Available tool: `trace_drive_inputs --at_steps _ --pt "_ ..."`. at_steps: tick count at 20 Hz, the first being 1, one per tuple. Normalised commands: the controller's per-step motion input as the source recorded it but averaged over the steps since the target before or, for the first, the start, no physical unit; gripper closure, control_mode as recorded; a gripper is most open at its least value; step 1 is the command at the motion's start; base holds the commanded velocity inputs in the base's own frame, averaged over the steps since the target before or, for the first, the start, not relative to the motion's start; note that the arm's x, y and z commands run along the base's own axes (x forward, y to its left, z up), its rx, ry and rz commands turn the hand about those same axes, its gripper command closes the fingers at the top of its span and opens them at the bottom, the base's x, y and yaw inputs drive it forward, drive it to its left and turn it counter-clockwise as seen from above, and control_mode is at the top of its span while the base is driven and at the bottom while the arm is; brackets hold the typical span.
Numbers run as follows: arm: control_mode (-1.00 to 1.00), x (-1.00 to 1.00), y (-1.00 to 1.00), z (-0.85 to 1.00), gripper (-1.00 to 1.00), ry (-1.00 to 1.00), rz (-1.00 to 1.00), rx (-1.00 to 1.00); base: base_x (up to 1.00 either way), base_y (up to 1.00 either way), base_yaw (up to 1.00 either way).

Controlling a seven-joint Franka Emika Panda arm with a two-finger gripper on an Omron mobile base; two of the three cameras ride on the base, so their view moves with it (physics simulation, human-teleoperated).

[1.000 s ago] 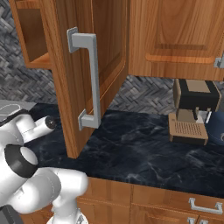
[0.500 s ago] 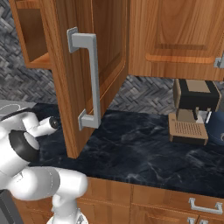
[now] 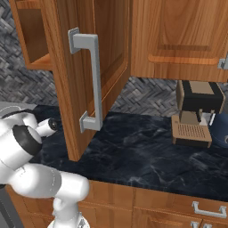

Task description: Collect the turmeric, mayonnaise, and shaker from the cabinet and place them next to the stove.

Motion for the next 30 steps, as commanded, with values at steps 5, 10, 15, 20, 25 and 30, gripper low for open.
trace_drive_inputs --at_steps 5,10,15,20,25,30 --pt "-1.00 0.00 0.12 -0.09 1.00 0.00 0.00 -0.01 0.00 0.00 0.00" --pt "-1.00 0.00 0.00 -0.11 1.00 0.00 0.00 0.00 0.00 0.00 0.00" --pt "-1.00 0.00 0.00 -0.20 -1.00 0.01 0.00 0.00 0.00 0.00 0.00" --pt "-1.00 0.00 0.02 -0.15 -1.00 0.00 0.00 0.00 0.00 0.00 0.00" --pt "-1.00 -0.03 0.00 0.00 -1.00 0.00 0.00 0.00 0.00 0.00 0.00" --pt "-1.00 -0.10 0.00 0.00 -1.00 0.00 0.00 0.00 0.00 0.00 0.00"
